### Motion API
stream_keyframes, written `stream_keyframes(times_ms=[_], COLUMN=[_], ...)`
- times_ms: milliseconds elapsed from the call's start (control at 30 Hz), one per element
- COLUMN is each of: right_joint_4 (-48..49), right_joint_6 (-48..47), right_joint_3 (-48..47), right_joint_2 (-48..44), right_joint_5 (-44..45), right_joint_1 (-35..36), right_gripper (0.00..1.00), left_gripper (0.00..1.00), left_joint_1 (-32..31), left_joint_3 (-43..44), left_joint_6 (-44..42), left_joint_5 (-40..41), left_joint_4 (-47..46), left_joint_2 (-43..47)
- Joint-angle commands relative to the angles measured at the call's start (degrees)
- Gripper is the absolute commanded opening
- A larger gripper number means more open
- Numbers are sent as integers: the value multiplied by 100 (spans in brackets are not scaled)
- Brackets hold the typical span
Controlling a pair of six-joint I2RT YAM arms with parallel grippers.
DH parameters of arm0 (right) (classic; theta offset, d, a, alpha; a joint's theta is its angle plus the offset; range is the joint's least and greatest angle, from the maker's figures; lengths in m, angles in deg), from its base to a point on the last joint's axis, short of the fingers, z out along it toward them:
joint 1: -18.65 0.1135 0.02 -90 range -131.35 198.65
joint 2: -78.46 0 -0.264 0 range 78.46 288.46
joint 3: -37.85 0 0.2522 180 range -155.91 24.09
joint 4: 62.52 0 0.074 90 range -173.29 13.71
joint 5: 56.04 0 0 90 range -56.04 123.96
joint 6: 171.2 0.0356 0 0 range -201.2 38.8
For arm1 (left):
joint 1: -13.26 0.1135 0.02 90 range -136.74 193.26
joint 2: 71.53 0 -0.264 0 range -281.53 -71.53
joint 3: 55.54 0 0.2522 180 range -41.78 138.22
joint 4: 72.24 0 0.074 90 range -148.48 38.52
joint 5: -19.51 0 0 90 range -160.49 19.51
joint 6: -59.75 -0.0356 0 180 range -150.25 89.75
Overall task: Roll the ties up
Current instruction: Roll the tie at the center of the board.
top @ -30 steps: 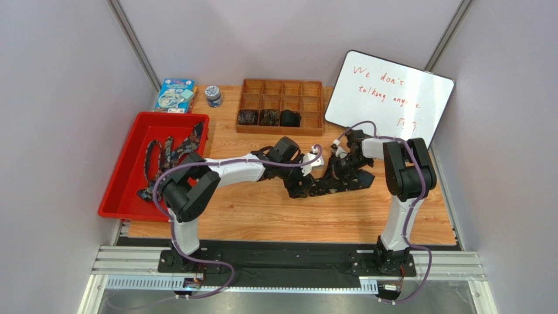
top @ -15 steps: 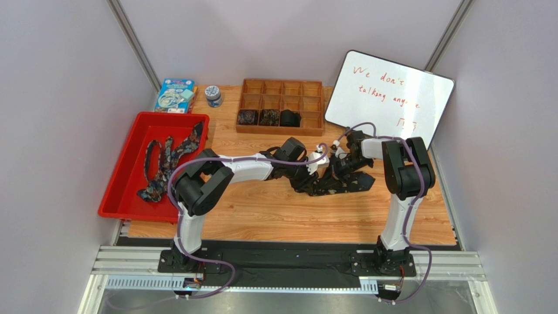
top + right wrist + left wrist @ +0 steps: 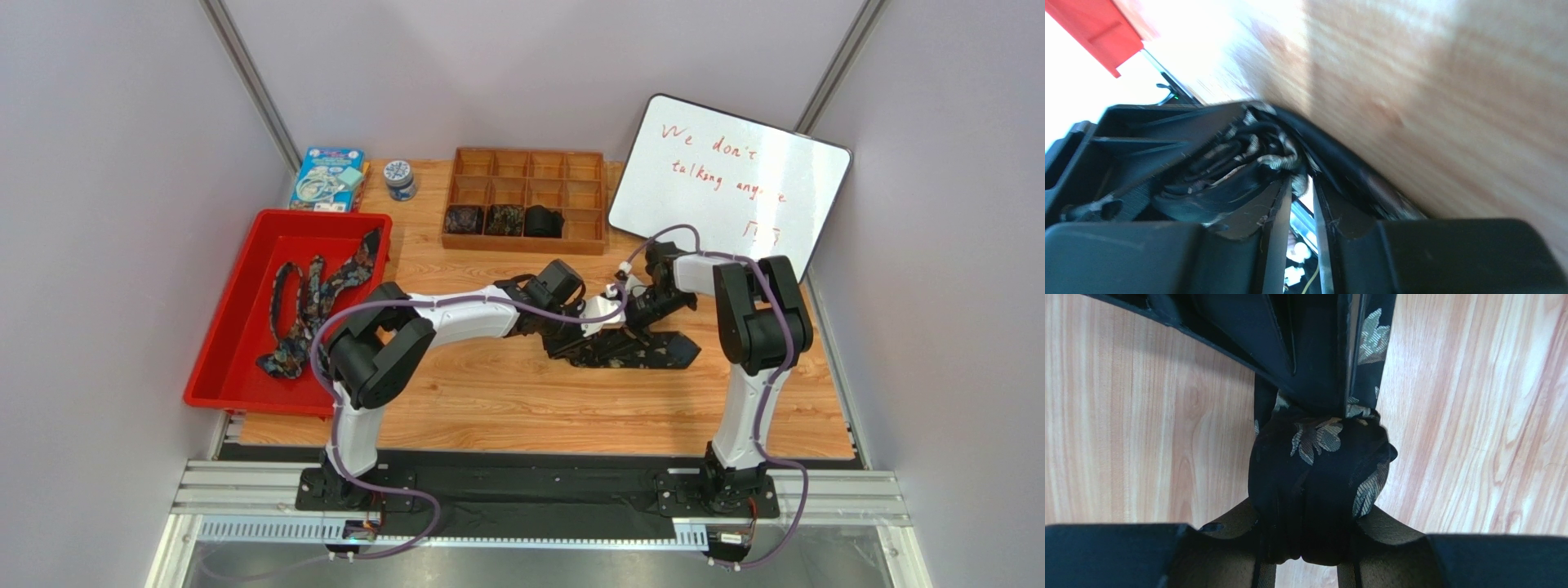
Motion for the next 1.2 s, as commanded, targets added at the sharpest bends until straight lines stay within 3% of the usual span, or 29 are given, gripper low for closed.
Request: stream_keyframes(times_ms=[0,400,567,767,967,1133,1167], right_joint_4=[-677,-459,-29,795,1633,1642,1581], right_joint_6=[-638,-252,29,538,1084,909,856], right_joint_3=[-215,-5,101,338,804,857,831], right_joint_2=[-230,-1101,-890,-697,-749,-627,-565], right_joint_5=[571,-246,-387,-729,-1046,-836,-818], right_joint_1=[-257,-390,-275,-47,-20,6,6], right_gripper=[28,55,55,53,49,29,19], left_gripper=[15,18,20,28,28,29,30], left_joint_1=[-34,-324,-333,-333,-324,-324,-316], left_joint_3=[145,778,805,761,612,559,559], left_joint_6=[-798,-755,-729,-676,-535,-369,-360], left_joint_5=[735,1122,1069,911,867,770,762], left_joint_4=[1299,1872,1846,1784,1732,1697,1705], left_joint_2=[-74,-725,-760,-742,-716,-689,-681])
